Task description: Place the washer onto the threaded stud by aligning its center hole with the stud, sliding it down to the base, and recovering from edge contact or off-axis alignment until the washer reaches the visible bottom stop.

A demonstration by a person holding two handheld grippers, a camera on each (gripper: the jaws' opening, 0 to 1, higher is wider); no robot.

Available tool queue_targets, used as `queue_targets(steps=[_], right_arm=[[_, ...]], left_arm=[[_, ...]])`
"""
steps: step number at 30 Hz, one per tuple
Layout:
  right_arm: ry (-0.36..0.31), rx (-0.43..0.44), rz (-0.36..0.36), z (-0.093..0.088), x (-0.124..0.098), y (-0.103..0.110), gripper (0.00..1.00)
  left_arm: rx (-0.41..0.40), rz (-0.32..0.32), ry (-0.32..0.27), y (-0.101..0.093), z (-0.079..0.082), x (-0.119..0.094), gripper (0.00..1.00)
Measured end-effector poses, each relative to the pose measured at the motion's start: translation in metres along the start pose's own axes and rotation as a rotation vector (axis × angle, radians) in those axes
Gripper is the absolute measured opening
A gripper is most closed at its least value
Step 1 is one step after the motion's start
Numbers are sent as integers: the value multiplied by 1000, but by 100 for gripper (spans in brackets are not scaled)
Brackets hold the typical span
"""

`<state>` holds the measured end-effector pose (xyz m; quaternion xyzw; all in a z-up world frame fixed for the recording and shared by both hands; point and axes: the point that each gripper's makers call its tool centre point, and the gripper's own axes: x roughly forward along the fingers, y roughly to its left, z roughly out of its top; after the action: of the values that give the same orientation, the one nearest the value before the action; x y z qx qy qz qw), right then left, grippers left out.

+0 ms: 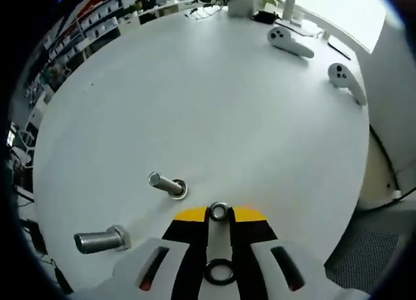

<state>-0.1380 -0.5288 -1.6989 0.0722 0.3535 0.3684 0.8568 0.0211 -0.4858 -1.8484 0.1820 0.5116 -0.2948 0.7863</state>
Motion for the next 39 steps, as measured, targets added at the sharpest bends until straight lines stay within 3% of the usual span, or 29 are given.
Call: queue_targets(steps=[5, 13, 19, 26, 32, 39], right_arm=[[-7, 6, -7, 1, -1, -1, 28], [6, 7, -7, -1, 0, -1, 29], [0, 9, -8, 0, -1, -2, 29], [-5, 13, -11, 0, -1, -2, 29], [-10, 15, -13, 1, -1, -3, 29], [-11, 15, -15, 2, -1, -4, 28]], left_arm=[[93, -9, 48, 1, -11, -4, 10], [130, -34, 117, 4, -28, -12, 10], [223, -62, 160, 2, -30, -12, 12], [232, -68, 167, 2, -30, -12, 13], [305, -78, 192, 2, -32, -12, 12], [297, -72, 209, 3, -32, -12, 10]])
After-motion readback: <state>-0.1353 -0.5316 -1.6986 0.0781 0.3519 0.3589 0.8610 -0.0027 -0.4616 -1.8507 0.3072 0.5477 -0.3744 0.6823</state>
